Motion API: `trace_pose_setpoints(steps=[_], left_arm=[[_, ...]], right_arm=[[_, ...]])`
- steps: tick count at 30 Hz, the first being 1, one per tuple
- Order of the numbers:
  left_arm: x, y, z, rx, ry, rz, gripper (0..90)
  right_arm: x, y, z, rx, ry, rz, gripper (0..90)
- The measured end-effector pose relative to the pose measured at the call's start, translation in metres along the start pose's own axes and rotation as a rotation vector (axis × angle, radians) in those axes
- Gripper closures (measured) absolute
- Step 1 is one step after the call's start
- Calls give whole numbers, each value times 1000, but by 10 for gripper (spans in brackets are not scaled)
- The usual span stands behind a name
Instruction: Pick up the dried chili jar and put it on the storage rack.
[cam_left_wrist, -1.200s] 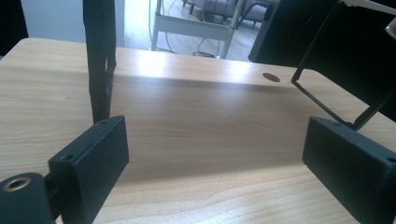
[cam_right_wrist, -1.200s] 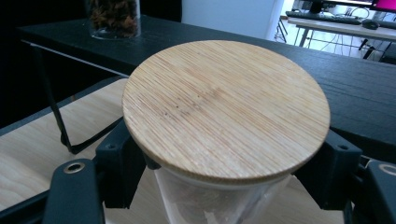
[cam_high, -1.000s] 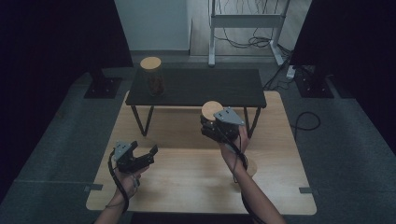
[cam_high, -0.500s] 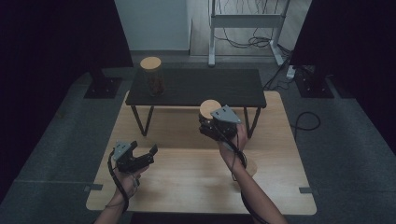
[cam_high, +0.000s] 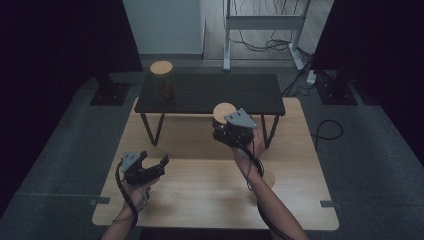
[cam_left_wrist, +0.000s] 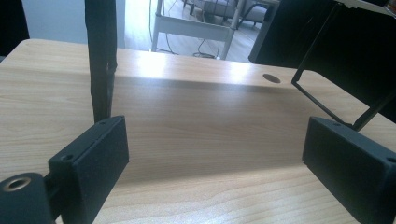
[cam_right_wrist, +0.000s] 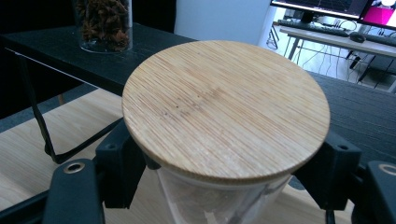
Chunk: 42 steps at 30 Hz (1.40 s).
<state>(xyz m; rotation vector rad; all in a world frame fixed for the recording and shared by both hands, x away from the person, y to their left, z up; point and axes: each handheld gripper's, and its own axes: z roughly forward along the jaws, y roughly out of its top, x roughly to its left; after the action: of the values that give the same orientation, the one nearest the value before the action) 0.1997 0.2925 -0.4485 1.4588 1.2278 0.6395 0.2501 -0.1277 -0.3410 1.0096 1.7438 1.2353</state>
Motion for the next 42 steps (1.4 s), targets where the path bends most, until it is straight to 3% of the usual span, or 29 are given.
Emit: trace_pose_setpoints(steps=[19, 42], left_arm=[[1, 1, -2, -9, 0, -5, 68], [2, 1, -3, -17, 2, -10, 68]], right_arm=[[3, 11, 3, -23, 2, -2, 256], [-1, 23, 8, -27, -32, -3, 256]])
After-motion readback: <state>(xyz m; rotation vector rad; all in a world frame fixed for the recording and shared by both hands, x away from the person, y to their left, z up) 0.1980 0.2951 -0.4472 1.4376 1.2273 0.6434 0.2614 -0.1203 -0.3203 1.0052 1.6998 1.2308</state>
